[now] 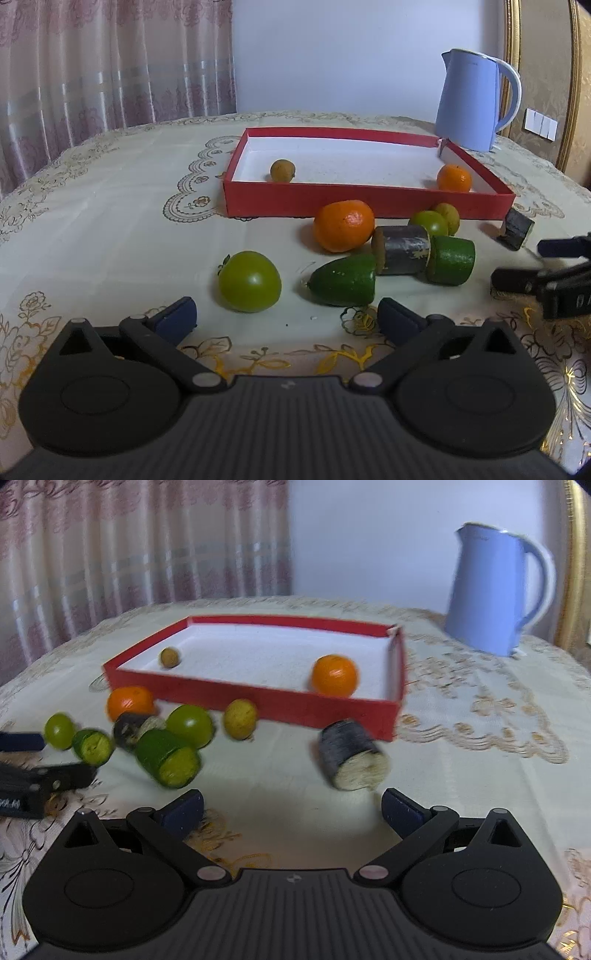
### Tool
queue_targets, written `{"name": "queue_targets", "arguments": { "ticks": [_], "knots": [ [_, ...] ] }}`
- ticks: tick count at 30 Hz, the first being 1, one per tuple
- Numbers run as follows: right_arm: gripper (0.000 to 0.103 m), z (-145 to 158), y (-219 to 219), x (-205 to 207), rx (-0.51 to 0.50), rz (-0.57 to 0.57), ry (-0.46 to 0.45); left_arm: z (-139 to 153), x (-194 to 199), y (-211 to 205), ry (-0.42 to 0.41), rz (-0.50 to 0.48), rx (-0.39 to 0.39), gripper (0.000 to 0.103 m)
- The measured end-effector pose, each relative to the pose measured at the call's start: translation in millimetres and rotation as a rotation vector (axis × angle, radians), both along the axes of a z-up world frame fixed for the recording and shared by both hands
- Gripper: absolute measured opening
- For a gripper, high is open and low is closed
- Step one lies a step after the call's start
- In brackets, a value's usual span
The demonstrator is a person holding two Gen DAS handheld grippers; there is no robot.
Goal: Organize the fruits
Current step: 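Close the right gripper on the dark cut eggplant piece, then carry the eggplant piece into the tray and open the right gripper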
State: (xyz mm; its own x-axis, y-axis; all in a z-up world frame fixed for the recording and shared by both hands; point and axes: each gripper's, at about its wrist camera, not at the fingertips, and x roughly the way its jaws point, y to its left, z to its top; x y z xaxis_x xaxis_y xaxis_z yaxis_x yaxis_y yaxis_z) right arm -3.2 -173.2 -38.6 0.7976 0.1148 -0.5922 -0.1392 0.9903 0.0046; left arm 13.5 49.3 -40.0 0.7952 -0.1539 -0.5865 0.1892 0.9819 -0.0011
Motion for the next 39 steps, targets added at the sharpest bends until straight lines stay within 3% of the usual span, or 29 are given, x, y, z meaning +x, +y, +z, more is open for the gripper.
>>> {"name": "queue_targets", "arguments": {
  "ticks": [4,9,11,16,22,25,39],
  "knots": [
    [0.103,8.2,-11.7,-14.9,0.046,-0.024,-0.091,-0.3,-0.6,0.1,0.001,0.000,-0.002,0.103],
    [0.102,8.9,-17.8,-9.1,0.010,-0.055,-0.093,-0.1,-1.0,0.4,0.001,-0.001,-0.004,0.103],
    [0.096,9.3,-15.9,-6.1,-0.016,-0.055,-0.095,-0.3,-1.1,-0.5,0.001,-0.002,-0.004,0.103],
    [0.066,4.8,-14.9,10.9,-0.023,-0.042,-0.051,-0.4,-1.5,0.0,0.000,-0.002,-0.003,0.103],
    [0.060,2.1,-19.0,23.8,-0.010,-0.034,-0.025,-0.4,-1.5,0.0,0.001,-0.002,-0.003,0.103],
    [0.042,1.2,-20.4,25.1,-0.006,-0.040,-0.016,-0.4,-1.5,0.0,0.001,-0.002,-0.003,0.103],
    [0.041,5.5,-27.8,16.1,0.046,-0.102,-0.045,-0.3,-1.7,-0.1,0.001,-0.002,-0.003,0.103]
  ]
}}
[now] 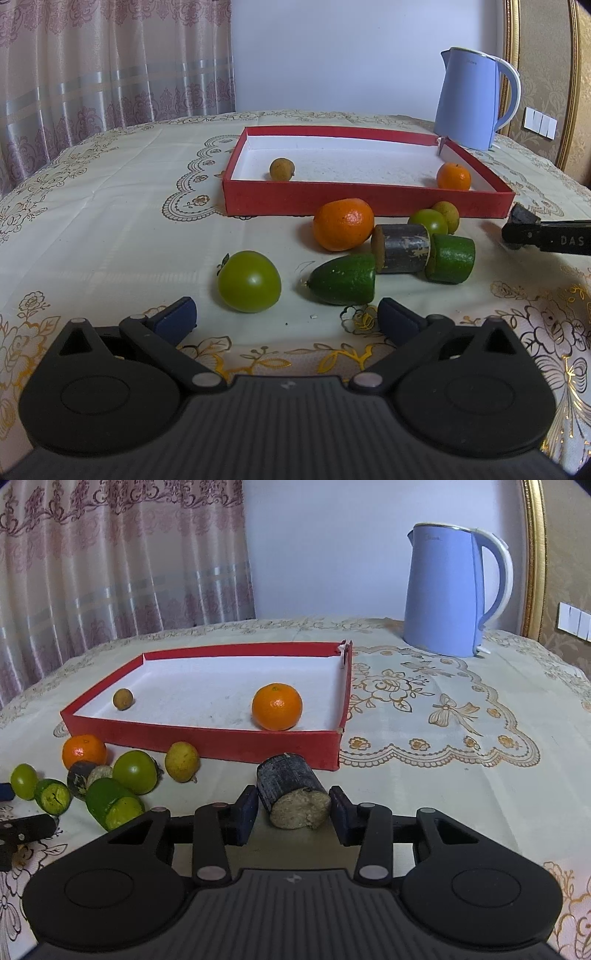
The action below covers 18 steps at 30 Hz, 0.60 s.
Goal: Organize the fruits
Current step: 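Carry the eggplant piece into the tray and open the right gripper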
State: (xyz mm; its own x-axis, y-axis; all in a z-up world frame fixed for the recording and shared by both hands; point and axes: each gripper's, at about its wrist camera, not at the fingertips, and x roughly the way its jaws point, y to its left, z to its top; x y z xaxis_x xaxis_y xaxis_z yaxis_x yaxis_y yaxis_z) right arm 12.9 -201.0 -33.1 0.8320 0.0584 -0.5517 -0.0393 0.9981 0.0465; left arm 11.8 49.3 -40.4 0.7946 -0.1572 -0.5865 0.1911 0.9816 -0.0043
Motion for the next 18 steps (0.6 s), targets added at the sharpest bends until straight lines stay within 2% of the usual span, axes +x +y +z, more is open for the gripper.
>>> {"name": "queue_targets", "arguments": {
  "ticks": [7,13,18],
  "knots": [
    [0.041,24.9,10.9,1.0,-0.012,0.014,-0.069,0.0,-0.1,0.0,0.000,0.000,0.001,0.103],
    [0.041,40.4,31.9,32.5,-0.068,0.037,-0.113,0.1,-0.1,-0.2,0.000,0.000,0.001,0.103],
    [0.041,41.1,51.6,63.9,-0.102,0.062,-0.107,0.1,-0.2,-0.2,0.000,0.000,0.001,0.103]
  ]
}}
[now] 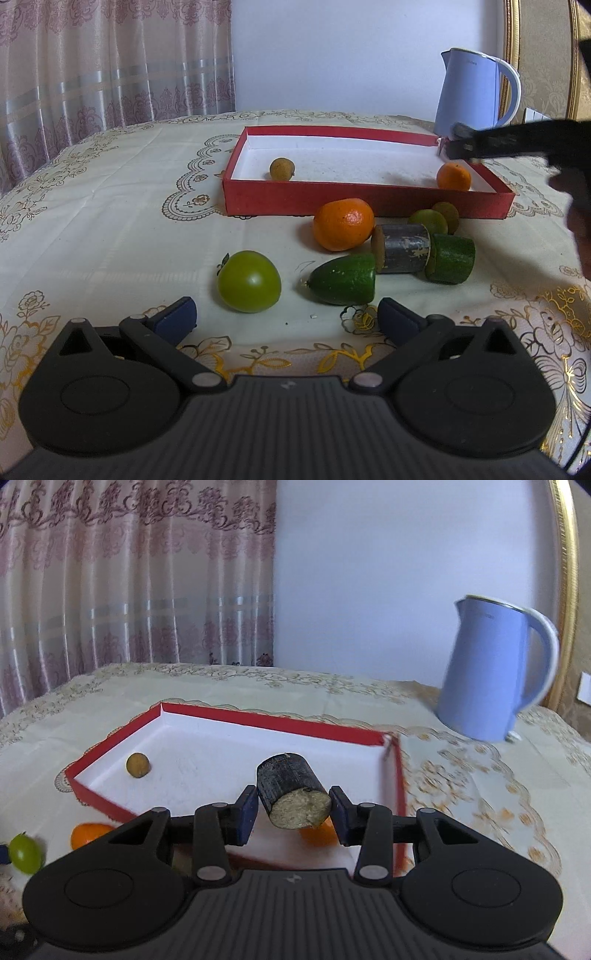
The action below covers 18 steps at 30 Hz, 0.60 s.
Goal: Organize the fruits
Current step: 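Carry the eggplant piece into the tray and open the right gripper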
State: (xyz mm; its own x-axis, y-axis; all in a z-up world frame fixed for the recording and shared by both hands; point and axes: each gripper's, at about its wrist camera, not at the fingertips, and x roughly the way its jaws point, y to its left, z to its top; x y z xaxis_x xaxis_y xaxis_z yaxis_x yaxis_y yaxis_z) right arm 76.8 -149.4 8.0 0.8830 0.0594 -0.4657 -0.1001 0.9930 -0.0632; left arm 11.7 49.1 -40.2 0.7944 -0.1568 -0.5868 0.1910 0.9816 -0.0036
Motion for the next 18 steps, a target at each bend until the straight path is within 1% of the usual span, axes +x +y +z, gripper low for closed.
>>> {"name": "queue_targets", "arguments": {
  "ticks": [7,9,18],
  "knots": [
    [0.041,-9.1,23.0,39.7,-0.041,0.013,0.043,0.1,-0.1,0.0,0.000,0.000,0.000,0.103],
    [0.041,-13.3,26.1,45.7,-0.052,0.006,0.053,-0.4,-0.1,0.0,0.000,0.000,-0.001,0.103],
    [0.041,-26.6,25.3,71.5,-0.049,-0.049,0.118,-1.1,-0.5,-0.1,0.001,0.000,-0.002,0.103]
  ]
}}
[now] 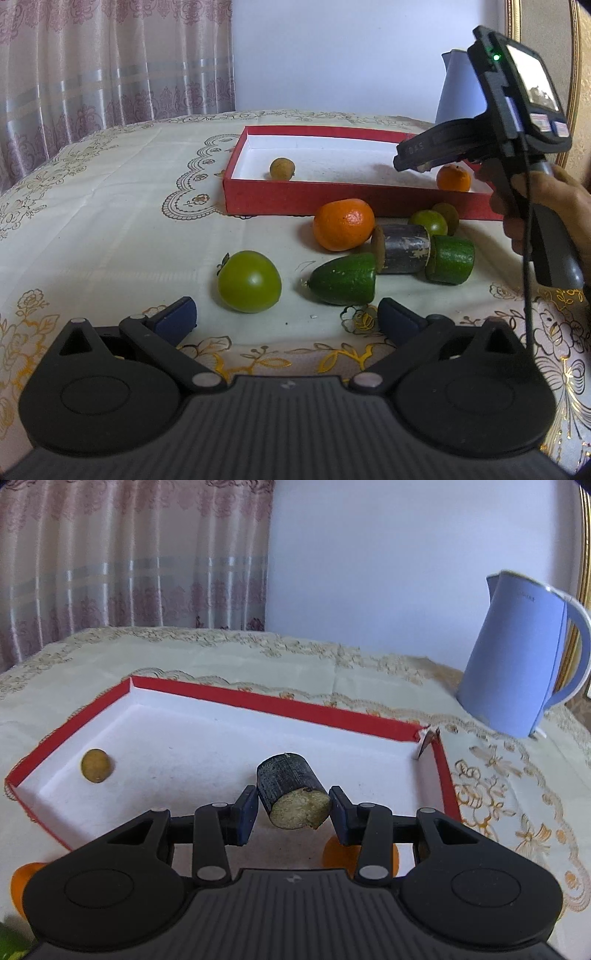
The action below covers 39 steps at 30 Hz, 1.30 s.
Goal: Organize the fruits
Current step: 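Carry the eggplant piece into the tray and open the right gripper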
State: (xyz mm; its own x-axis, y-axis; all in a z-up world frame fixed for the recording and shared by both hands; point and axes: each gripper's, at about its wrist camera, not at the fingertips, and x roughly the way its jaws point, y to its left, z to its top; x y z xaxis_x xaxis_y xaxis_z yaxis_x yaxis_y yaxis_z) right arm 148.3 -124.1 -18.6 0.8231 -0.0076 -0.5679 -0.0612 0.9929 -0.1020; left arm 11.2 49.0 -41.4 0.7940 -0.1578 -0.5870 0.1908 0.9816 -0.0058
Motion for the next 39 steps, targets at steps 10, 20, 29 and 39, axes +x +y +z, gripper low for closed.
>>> {"name": "queue_targets", "arguments": {
  "ticks": [10,20,29,39],
  "knots": [
    [0.041,-4.5,3.6,5.1,-0.024,-0.006,0.008,0.2,-0.1,0.2,0.000,0.000,0.000,0.103],
    [0.059,-2.9,2.1,4.1,-0.017,0.020,0.006,-0.8,-0.9,-0.9,0.001,0.000,-0.001,0.103],
    [0.080,16.4,-14.4,-76.9,-0.049,0.014,-0.057,-0.9,-1.3,-1.3,0.001,0.000,-0.002,0.103],
    [0.080,-6.3,-44.4,-144.5,-0.042,0.012,-0.008,-1.1,-2.8,-1.1,0.000,-0.001,-0.007,0.103]
  ]
}}
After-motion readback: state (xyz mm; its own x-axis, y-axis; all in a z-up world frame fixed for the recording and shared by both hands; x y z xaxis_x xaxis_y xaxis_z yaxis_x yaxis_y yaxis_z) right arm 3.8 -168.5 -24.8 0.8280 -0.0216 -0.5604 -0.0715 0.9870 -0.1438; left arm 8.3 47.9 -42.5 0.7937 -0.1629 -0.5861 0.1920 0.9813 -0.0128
